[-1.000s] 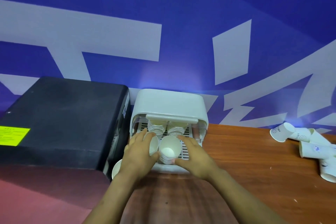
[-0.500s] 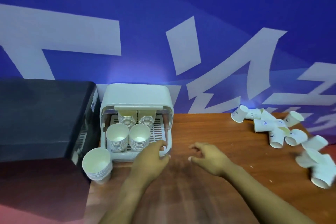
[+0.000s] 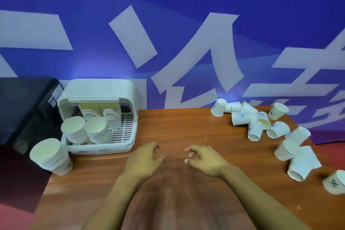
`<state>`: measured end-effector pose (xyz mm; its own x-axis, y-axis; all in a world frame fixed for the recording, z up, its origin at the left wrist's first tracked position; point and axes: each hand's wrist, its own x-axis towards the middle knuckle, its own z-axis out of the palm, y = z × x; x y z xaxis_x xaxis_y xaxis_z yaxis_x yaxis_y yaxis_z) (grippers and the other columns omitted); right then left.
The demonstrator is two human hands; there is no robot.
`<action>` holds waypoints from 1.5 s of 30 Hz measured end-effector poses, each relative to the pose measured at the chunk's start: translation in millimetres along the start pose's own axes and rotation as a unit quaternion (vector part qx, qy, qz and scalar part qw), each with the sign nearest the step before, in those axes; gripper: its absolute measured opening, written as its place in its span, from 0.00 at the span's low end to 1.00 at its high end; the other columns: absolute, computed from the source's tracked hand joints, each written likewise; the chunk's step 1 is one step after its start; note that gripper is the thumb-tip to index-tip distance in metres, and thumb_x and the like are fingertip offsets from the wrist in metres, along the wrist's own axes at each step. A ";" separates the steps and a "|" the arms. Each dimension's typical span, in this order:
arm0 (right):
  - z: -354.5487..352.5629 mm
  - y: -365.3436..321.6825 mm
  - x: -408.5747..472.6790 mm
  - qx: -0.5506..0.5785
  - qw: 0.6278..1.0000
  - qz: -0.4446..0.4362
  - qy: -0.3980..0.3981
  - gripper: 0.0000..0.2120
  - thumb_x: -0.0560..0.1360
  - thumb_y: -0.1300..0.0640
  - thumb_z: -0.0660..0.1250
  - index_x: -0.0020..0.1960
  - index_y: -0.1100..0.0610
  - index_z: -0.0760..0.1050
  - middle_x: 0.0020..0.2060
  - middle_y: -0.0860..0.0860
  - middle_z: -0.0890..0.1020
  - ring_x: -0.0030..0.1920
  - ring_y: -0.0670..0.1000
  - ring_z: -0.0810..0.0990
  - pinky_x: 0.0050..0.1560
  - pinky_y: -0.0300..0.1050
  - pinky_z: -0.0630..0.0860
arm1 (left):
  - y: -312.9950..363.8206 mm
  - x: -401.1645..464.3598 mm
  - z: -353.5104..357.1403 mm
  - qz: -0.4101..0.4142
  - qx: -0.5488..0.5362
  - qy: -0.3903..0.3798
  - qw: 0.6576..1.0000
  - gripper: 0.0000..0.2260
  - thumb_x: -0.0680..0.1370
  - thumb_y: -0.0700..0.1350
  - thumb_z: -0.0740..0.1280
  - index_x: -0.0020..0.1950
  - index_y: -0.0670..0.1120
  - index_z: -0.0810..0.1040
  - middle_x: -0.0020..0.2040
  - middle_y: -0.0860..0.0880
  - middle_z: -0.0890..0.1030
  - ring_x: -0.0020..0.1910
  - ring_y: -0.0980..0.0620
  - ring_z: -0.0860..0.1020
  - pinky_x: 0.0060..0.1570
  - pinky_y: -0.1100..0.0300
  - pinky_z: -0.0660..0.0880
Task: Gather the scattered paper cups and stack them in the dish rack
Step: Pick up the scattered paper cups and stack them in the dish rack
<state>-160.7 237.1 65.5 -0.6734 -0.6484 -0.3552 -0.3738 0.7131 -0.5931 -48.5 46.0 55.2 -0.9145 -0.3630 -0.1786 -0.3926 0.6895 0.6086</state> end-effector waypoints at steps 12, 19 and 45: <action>-68.0 120.1 -39.7 0.014 1.000 0.006 -0.001 0.14 0.75 0.53 0.69 0.60 0.52 0.75 0.48 0.49 0.79 0.41 0.43 0.75 0.48 0.33 0.70 | 97.4 6.5 82.2 -0.021 0.013 -0.051 0.998 0.16 0.75 0.53 0.67 0.62 0.52 0.74 0.59 0.51 0.79 0.57 0.49 0.77 0.56 0.55 0.74; -70.2 136.9 -35.8 -0.024 0.999 0.031 -0.035 0.13 0.73 0.50 0.69 0.56 0.50 0.76 0.48 0.48 0.81 0.48 0.48 0.80 0.55 0.48 0.76 | 102.6 48.7 91.5 -0.014 -0.045 -0.041 0.998 0.15 0.76 0.51 0.67 0.62 0.50 0.74 0.58 0.52 0.78 0.58 0.50 0.76 0.56 0.60 0.72; -254.0 342.7 100.2 -0.280 0.958 -0.052 -0.024 0.27 0.73 0.62 0.65 0.68 0.44 0.67 0.67 0.45 0.69 0.64 0.50 0.70 0.60 0.49 0.72 | 264.7 232.7 221.5 -0.036 0.108 -0.101 0.988 0.39 0.73 0.46 0.68 0.77 0.57 0.50 0.74 0.45 0.54 0.70 0.41 0.59 0.69 0.48 0.63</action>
<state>-518.4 484.2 10.2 -0.5880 -0.7260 -0.3566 -0.7307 0.6659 -0.1507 -386.9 282.8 3.5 -0.8760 -0.2980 -0.3792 -0.4485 0.7924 0.4135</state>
